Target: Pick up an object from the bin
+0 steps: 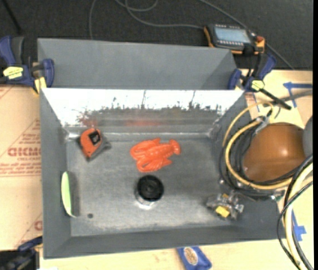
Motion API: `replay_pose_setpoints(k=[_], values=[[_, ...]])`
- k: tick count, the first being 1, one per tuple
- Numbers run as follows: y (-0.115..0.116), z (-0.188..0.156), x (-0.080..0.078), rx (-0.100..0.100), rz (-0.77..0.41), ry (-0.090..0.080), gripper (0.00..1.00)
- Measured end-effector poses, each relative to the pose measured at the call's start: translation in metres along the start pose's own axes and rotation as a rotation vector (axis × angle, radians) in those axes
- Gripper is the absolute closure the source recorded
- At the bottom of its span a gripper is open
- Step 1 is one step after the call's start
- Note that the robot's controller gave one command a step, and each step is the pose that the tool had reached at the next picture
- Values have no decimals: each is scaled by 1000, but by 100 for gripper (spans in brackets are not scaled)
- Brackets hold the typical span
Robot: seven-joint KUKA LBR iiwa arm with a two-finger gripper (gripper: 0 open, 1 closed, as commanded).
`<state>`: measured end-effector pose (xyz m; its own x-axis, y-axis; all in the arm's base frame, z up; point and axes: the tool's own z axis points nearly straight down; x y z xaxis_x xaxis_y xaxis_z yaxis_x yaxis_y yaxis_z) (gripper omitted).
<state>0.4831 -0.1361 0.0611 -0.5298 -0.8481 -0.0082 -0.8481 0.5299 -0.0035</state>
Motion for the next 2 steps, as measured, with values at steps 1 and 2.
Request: replay_pose_setpoints(k=[1,2], values=[[-1,-10,0,1,1,5,100],[0,-18,1,-3,3,6,100]])
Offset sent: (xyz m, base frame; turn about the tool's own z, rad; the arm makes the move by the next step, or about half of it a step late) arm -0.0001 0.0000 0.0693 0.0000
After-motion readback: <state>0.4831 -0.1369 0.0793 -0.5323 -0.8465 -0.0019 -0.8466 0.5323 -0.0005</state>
